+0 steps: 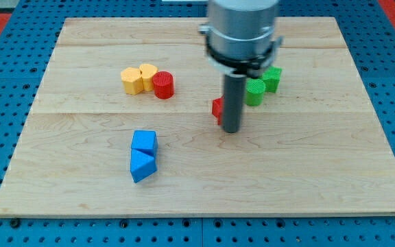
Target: Place the red blocks to the bottom right of the yellow heart
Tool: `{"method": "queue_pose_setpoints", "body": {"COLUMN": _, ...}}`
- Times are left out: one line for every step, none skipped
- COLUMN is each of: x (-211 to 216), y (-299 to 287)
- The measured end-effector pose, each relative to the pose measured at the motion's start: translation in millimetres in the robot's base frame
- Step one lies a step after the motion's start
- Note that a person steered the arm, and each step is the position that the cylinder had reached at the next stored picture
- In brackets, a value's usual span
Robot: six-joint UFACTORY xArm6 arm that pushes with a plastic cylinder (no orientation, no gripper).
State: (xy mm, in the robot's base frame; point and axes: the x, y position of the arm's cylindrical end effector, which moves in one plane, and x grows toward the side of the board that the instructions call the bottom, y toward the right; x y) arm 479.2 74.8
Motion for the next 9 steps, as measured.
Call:
{"method": "queue_pose_setpoints", "body": {"x": -5.4, "y": 15.9}}
{"method": "queue_pose_setpoints", "body": {"x": -15.9, "y": 8.8}}
{"method": "queue_pose_setpoints", "body": {"x": -18.3, "y": -2.1}}
{"method": "queue_pose_setpoints", "body": {"x": -53.9, "y": -46.0}}
{"method": "queue_pose_setpoints", "body": {"x": -55.2, "y": -107.4}}
{"method": "queue_pose_setpoints", "body": {"x": -55.2, "y": -112.2}}
{"method": "queue_pose_setpoints", "body": {"x": -68.3, "y": -126.4}}
{"method": "queue_pose_setpoints", "body": {"x": -118.2, "y": -95.7}}
{"method": "queue_pose_setpoints", "body": {"x": -164.9, "y": -19.7}}
